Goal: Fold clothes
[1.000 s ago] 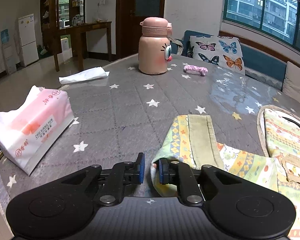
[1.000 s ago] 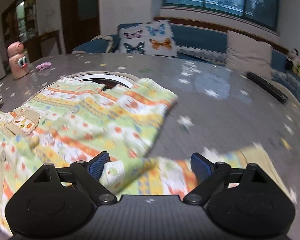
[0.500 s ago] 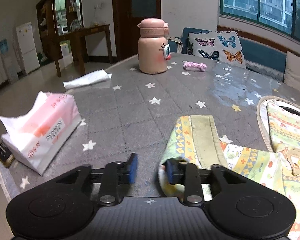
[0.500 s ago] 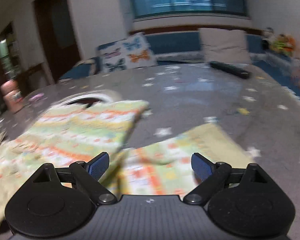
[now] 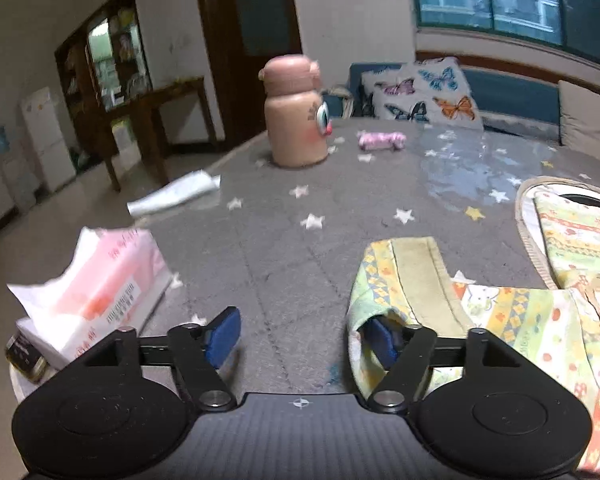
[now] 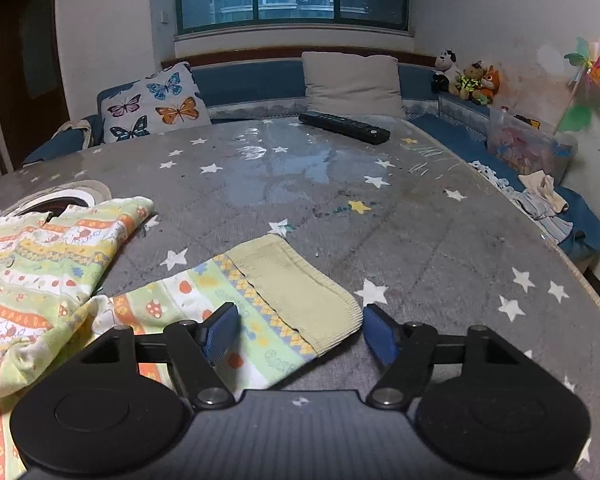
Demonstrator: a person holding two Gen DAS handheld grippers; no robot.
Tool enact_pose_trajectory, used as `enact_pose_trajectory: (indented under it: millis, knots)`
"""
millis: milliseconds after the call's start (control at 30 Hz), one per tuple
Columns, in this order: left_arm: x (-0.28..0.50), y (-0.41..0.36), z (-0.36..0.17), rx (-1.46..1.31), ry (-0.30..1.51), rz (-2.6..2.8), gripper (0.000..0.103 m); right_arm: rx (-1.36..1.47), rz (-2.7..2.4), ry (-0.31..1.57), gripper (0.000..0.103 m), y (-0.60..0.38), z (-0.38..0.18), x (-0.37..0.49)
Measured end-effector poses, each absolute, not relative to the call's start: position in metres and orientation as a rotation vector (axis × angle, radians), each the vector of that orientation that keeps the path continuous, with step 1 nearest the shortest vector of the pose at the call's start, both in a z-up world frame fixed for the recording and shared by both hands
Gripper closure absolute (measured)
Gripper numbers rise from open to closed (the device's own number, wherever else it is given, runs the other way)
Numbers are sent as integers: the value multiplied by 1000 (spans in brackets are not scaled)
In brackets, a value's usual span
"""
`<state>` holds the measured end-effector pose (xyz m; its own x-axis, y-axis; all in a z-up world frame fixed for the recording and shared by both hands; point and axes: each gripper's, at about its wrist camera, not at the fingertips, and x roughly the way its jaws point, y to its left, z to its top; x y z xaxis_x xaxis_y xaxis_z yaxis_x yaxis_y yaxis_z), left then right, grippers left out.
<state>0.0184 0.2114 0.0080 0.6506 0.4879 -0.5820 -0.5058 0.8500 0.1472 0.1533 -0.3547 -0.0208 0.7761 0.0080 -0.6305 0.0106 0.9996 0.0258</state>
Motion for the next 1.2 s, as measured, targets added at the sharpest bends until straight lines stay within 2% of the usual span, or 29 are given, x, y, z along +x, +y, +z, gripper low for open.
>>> enact_pose_trajectory:
  millis: [233,400,833,1200]
  knots:
    - [22,220,9,-47,637,583,22,23,3,683,33,-352,-20,155]
    - [28,228,10,-87,624,611,22,17,14,682,42,-346,-19,158]
    - [11,277,13,-254,615,777,22,52,8,682,42,-352,-17,154]
    - [16,231,15,-125,613,653,22,74,-12,678,43,-356,-18,154]
